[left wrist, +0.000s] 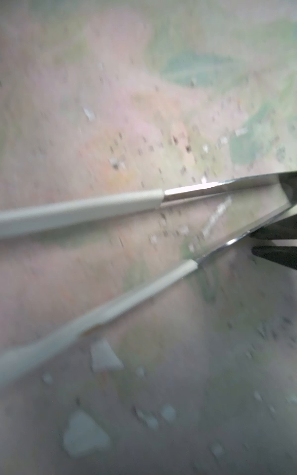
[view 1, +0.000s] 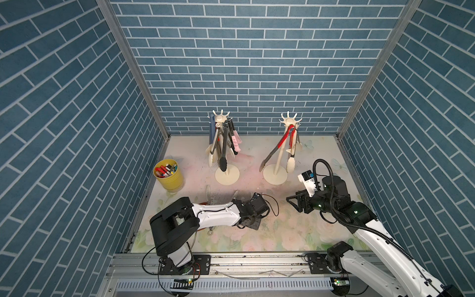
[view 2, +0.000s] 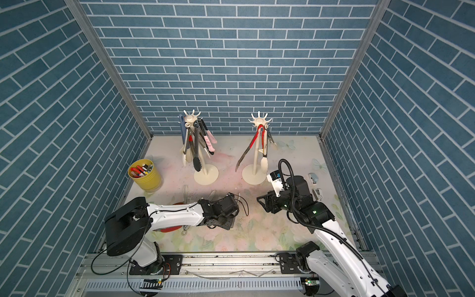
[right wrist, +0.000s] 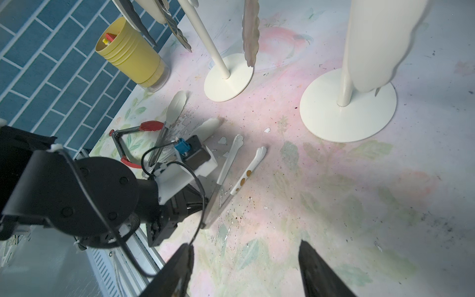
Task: Hang food tongs on kitchen utensil racks
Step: Move the food tongs to the center of the board.
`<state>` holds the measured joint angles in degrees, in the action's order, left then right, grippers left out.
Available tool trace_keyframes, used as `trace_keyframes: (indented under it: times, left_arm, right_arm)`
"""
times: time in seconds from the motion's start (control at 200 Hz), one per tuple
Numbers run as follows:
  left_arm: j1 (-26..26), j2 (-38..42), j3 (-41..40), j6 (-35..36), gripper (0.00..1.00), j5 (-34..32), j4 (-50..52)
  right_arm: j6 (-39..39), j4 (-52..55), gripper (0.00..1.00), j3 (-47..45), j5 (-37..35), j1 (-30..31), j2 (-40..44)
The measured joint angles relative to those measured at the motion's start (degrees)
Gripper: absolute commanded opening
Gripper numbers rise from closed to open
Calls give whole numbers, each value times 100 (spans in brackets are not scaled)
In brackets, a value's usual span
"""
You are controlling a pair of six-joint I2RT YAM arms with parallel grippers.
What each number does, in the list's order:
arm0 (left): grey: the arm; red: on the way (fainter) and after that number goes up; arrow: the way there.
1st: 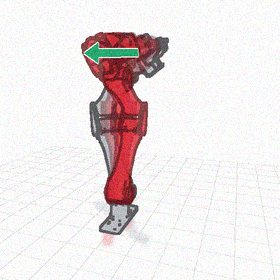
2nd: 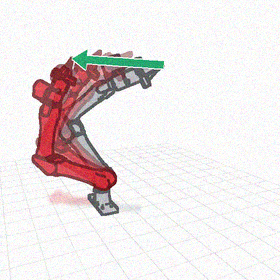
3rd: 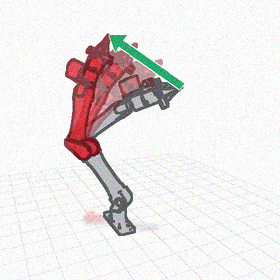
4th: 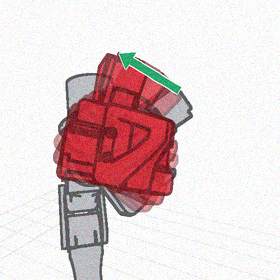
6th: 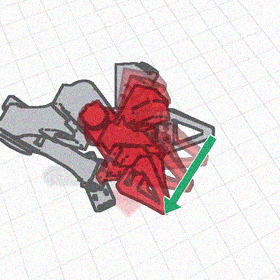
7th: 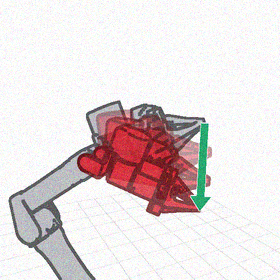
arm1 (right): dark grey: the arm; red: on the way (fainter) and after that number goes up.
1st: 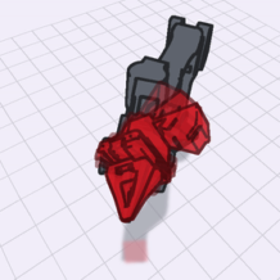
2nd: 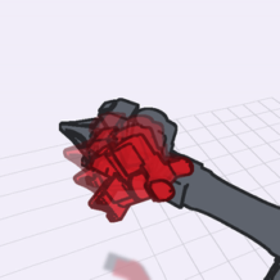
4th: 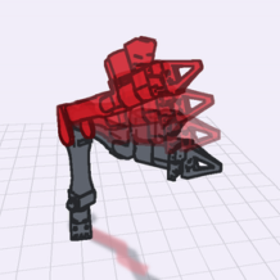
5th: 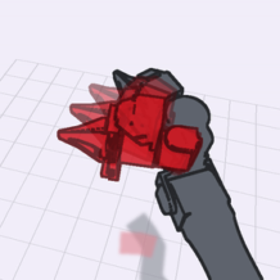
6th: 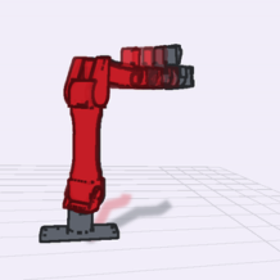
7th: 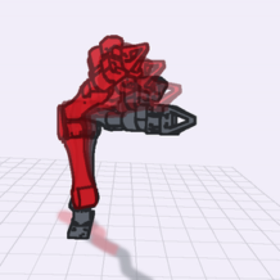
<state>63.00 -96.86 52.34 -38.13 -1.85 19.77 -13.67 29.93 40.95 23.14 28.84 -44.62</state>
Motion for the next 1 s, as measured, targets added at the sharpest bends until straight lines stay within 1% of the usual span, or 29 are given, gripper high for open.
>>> trace_keyframes:
  times: [0.12, 0.215, 0.36, 0.455, 0.51, 0.585, 0.61, 0.625, 0.64, 0.655, 0.675, 0.69, 0.71, 0.74, 0.825, 1.0]
  left_arm:
    - [205, -503, 514, 0, 12, 175, -302]
    - [267, -774, 802, 7, 13, 236, -481]
    - [269, -887, 977, 142, 19, 225, -555]
    - [267, -699, 933, 385, 27, 175, -546]
    - [267, -446, 831, 557, 35, 155, -553]
    - [264, 129, 614, 1038, 49, 122, -507]
    - [264, 295, 557, 1123, 56, 116, -492]
    - [264, 448, 514, 1342, 60, 105, -461]
    - [264, 557, 481, 1355, 64, 98, -450]
    - [262, 678, 448, 1565, 67, 85, -417]
    - [254, 811, 413, 1631, 69, 87, -396]
    - [245, 946, 385, 1864, 70, 87, -356]
    - [238, 1062, 358, 1932, 72, 92, -334]
    - [223, 1241, 337, 2238, 73, 101, -264]
    - [151, 1552, 332, 3136, 77, 109, -79]
    - [-33, 1628, 321, 4955, 77, 282, 70]
  right_arm:
    - [0, 131, 67, 2, -114, 0, 85]
    - [-2, 238, 67, 2, -234, 0, 212]
    - [-4, 374, 67, 4, -396, 0, 481]
    - [-7, 509, 67, 39, -461, 0, 564]
    - [-11, 564, 67, 61, -498, 0, 595]
    - [-48, 638, 67, 90, -542, 0, 656]
    - [-55, 664, 67, 101, -546, 0, 678]
    - [-66, 688, 67, 111, -555, 0, 699]
    - [-68, 706, 67, 122, -562, 0, 713]
    - [-72, 730, 68, 138, -564, 0, 730]
    - [-87, 754, 68, 155, -570, 0, 745]
    - [-94, 767, 68, 173, -577, 0, 761]
    - [-96, 780, 68, 188, -581, 0, 774]
    - [-103, 811, 68, 219, -586, 0, 789]
    - [-105, 870, 68, 293, -597, 0, 800]
    - [-103, 887, 68, 382, -599, 0, 769]
